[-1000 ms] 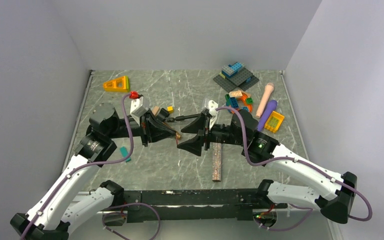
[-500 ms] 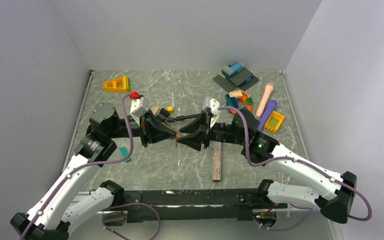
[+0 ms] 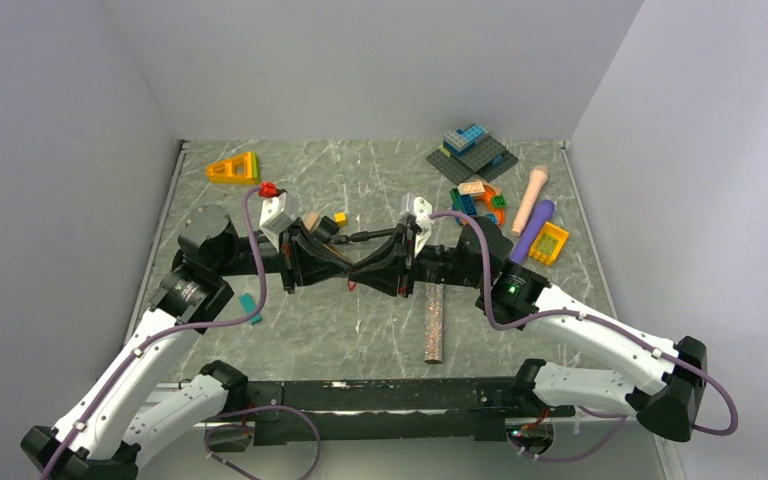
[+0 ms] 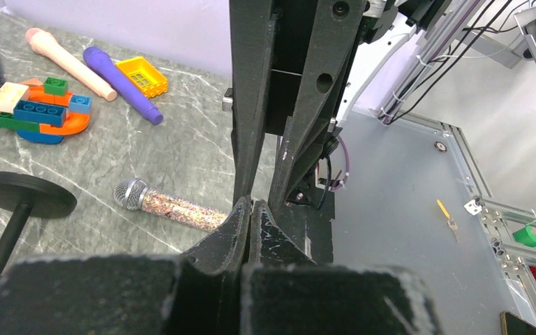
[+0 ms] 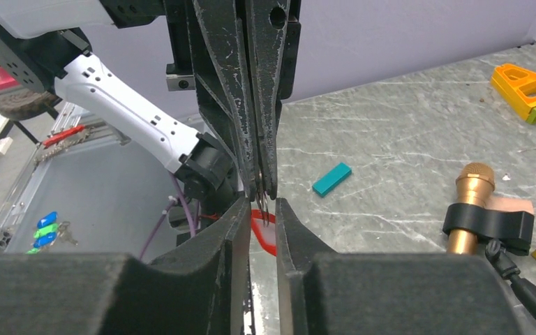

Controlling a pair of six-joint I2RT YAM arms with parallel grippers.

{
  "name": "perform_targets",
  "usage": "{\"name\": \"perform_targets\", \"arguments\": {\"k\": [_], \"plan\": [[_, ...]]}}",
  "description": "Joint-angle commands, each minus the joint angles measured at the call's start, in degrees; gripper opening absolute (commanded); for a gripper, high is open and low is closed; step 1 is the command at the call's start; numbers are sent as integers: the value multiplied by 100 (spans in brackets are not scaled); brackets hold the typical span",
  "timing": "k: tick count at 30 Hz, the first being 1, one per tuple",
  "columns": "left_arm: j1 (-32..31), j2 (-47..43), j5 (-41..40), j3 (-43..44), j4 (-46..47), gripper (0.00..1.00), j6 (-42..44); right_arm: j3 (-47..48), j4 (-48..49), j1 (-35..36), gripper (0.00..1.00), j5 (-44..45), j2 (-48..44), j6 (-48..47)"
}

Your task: Remove the keys from the keyring

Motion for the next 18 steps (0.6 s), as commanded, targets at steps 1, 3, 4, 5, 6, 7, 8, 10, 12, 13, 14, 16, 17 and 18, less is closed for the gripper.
{"name": "perform_targets", "arguments": {"k": [1, 3, 4, 5, 6, 7, 8, 10, 12, 13, 14, 16, 17, 18], "plan": [[10, -57, 142, 48, 209, 0, -21, -36, 500, 12, 19, -83, -14, 73], [12, -60, 135, 51, 209, 0, -24, -53, 562, 6, 13, -135, 2, 107], [10, -64, 134, 47, 198, 0, -14, -66, 616, 8, 11, -161, 12, 136], [14, -67, 126, 52, 187, 0, 0, -71, 653, 8, 10, -181, 21, 153], [11, -72, 116, 54, 184, 0, 5, -84, 691, 3, 9, -199, 25, 171], [13, -77, 124, 52, 190, 0, -1, -94, 731, 11, 8, -209, 35, 195], [15, -77, 123, 48, 192, 0, -3, -112, 786, 7, 7, -229, 36, 214], [16, -77, 129, 42, 200, 0, -3, -126, 860, 7, 7, -240, 44, 253], [14, -77, 130, 42, 201, 0, -18, -127, 895, 2, 7, -249, 44, 260], [11, -71, 134, 42, 201, 0, -20, -117, 897, 7, 8, -250, 48, 264], [10, -73, 133, 39, 201, 0, -15, -110, 903, 8, 9, -243, 56, 261], [13, -73, 134, 44, 201, 0, -12, -89, 913, 3, 12, -247, 61, 265], [11, -73, 134, 44, 201, 0, -12, -76, 914, 7, 14, -249, 66, 265], [18, -77, 134, 45, 201, 0, -17, -68, 914, 9, 15, -254, 74, 263]]}}
